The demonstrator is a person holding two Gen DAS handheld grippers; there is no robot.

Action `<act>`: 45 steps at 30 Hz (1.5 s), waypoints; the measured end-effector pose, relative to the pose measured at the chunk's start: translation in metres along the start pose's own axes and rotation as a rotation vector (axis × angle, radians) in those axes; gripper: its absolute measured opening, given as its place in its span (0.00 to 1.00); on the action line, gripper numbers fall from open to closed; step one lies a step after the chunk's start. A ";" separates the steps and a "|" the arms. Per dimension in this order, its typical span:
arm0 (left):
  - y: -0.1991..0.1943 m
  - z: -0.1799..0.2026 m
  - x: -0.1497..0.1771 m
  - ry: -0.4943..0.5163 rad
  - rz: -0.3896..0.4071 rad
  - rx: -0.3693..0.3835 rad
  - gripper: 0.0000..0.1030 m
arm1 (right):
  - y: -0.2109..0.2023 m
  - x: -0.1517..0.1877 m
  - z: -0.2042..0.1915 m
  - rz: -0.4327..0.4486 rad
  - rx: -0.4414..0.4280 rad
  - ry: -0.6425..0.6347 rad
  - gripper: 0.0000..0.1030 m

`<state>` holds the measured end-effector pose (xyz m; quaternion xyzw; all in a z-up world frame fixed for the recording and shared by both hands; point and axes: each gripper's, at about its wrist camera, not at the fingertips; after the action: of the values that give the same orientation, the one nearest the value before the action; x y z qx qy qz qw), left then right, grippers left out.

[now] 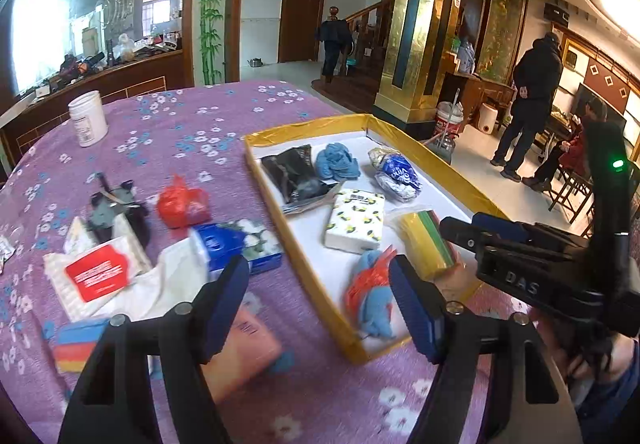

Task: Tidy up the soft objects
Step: 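Open the left tool over the tray while the right tool releases the strip bag, then grasp the pink rose-print tissue pack with the right tool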

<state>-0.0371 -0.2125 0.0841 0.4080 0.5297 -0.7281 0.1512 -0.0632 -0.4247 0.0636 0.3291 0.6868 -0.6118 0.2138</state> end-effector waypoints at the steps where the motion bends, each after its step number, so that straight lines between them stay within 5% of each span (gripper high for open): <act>1: -0.006 -0.005 0.002 -0.005 0.006 -0.008 0.71 | 0.001 0.001 -0.002 -0.004 -0.005 -0.005 0.49; 17: -0.065 -0.111 0.033 -0.168 0.067 -0.183 0.71 | -0.026 0.015 -0.053 0.148 -0.073 -0.198 0.49; 24: -0.080 -0.159 0.050 -0.274 0.060 -0.246 0.72 | -0.020 0.021 -0.084 -0.008 -0.291 -0.245 0.50; 29: -0.076 -0.181 0.063 -0.339 0.019 -0.242 0.72 | -0.009 0.037 -0.126 -0.103 -0.400 -0.313 0.60; 45: -0.072 -0.209 0.082 -0.437 -0.039 -0.231 0.78 | 0.065 0.030 -0.192 -0.267 -0.326 -0.404 0.64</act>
<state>-0.0444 0.0204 0.0473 0.2104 0.5720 -0.7364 0.2938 -0.0162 -0.2280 0.0281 0.0685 0.7568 -0.5691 0.3141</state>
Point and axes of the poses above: each gripper's, at about its wrist camera, not at the fingertips, and y roughly the way its jaws point, z to its right, x to its underside, and after that the axes turned 1 degree about -z, right-handed
